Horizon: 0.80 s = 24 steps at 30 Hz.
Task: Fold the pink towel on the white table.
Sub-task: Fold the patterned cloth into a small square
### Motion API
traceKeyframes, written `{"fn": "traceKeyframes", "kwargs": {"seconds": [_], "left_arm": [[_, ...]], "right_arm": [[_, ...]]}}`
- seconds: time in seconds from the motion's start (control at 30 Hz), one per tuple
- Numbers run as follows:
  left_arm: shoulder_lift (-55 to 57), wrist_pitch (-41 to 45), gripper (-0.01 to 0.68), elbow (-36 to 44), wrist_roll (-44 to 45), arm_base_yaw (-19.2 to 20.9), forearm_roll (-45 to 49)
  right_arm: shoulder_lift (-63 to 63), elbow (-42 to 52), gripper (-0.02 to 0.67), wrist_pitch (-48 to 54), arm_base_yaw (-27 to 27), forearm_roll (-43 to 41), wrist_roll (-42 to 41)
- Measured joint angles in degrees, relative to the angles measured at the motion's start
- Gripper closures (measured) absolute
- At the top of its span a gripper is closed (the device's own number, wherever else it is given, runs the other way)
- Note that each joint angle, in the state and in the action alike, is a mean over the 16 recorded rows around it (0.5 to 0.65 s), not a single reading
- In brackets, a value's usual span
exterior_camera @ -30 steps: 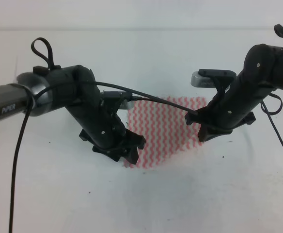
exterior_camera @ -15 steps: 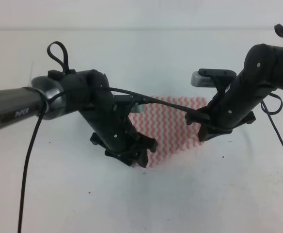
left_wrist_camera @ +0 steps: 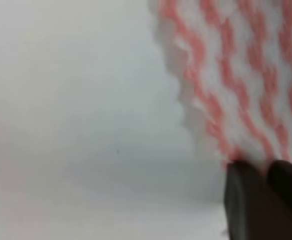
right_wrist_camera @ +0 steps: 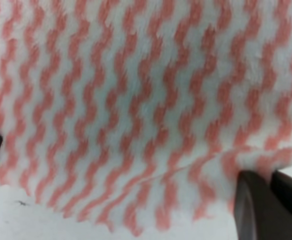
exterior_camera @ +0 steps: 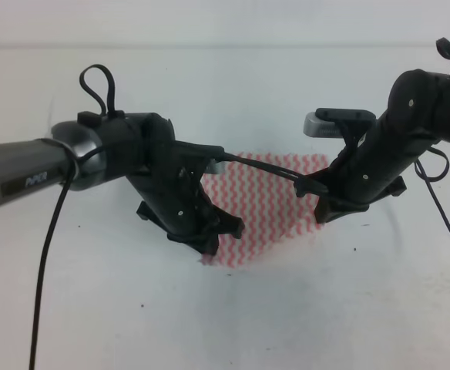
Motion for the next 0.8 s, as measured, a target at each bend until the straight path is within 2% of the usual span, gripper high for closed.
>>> {"fn": "traceKeyframes", "kwargs": {"seconds": [0.27, 0.5, 0.63, 0.73, 0.8], "left_arm": [[-0.3, -0.4, 0.670, 0.0, 0.3, 0.0, 0.7], [-1.4, -0.4, 0.676, 0.1, 0.3, 0.0, 1.7], [-2.2, 0.4, 0.672, 0.1, 0.2, 0.0, 2.3], [-2.7, 1.1, 0.633, 0.1, 0.0, 0.0, 2.7], [-2.9, 1.6, 0.566, 0.1, -0.3, 0.0, 2.8]], "right_arm": [[0.0, 0.0, 0.665, -0.1, 0.0, 0.0, -0.2], [0.2, 0.0, 0.665, -0.2, 0.0, 0.0, -0.2], [0.1, 0.0, 0.665, -0.2, 0.0, 0.0, -0.2], [-0.1, 0.0, 0.665, -0.2, 0.0, 0.0, -0.3], [-0.2, 0.0, 0.665, -0.3, 0.0, 0.0, -0.3]]}}
